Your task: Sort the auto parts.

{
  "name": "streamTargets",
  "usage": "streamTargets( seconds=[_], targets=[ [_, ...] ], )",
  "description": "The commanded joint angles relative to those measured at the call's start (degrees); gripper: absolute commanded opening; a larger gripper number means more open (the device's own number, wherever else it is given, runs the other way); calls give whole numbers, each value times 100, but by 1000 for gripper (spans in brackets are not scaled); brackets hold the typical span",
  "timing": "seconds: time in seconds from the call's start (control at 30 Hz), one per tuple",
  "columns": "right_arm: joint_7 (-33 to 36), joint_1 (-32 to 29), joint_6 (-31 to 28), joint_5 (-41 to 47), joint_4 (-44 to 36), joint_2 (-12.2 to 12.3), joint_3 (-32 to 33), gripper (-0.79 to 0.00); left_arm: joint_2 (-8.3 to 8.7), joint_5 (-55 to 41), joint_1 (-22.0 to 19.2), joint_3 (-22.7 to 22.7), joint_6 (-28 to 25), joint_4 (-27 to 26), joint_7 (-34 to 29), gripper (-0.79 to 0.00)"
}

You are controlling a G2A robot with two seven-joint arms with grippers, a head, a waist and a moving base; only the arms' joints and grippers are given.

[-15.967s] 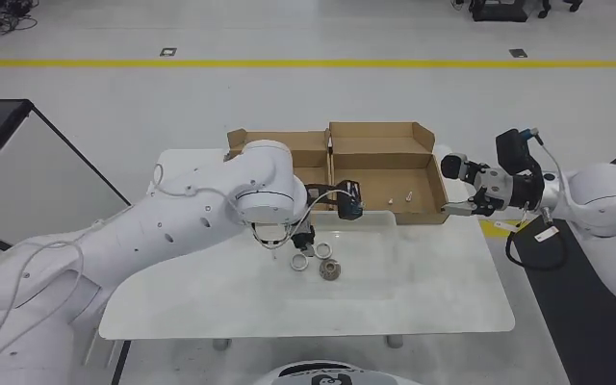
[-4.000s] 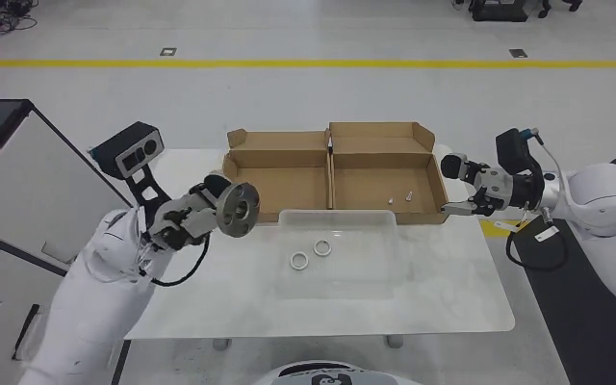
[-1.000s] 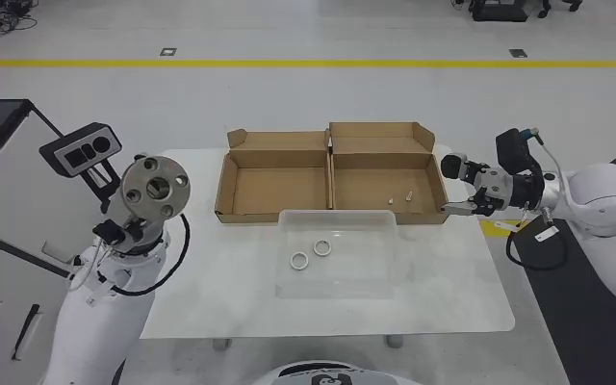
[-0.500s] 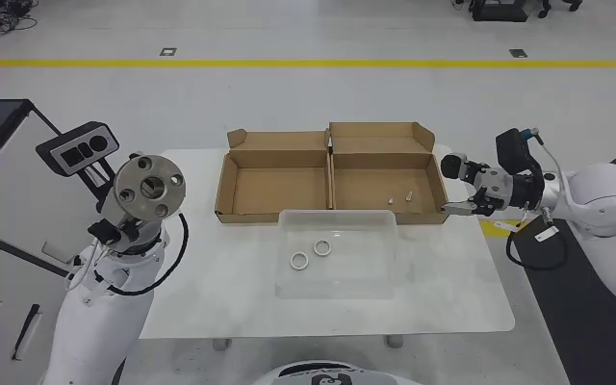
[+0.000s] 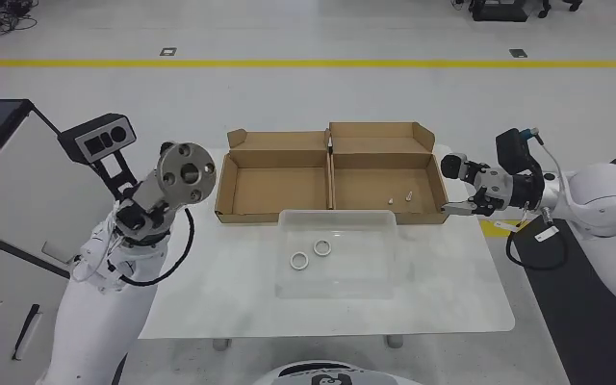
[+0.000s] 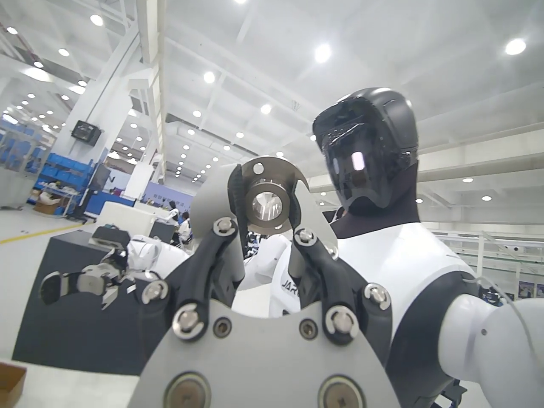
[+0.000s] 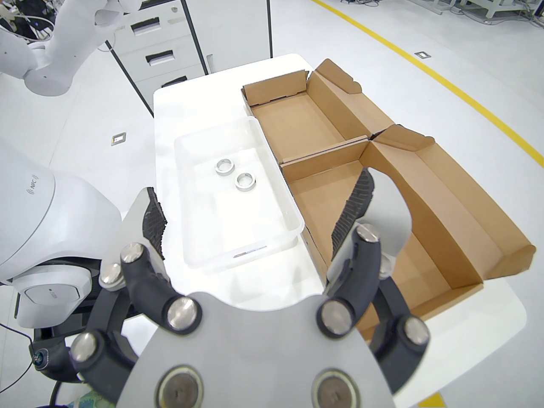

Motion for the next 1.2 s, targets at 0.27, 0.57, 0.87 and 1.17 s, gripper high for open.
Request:
streamTargets(
  seconds=[0.27, 0.57, 0.87, 1.17],
  targets=[
    [0, 0, 0, 0, 0, 0, 0, 0, -36, 1098, -425, 275, 488, 416, -98, -785],
    [0, 0, 0, 0, 0, 0, 0, 0, -114, 1856, -1282, 625, 820, 1047, 141, -785],
    [0, 0, 0, 0, 0, 0, 0, 0, -165, 3390, -2004, 1191, 785, 1741, -282, -785],
    [0, 0, 0, 0, 0, 0, 0, 0, -222, 4482, -2196, 1748, 647, 2250, -314, -785]
  ],
)
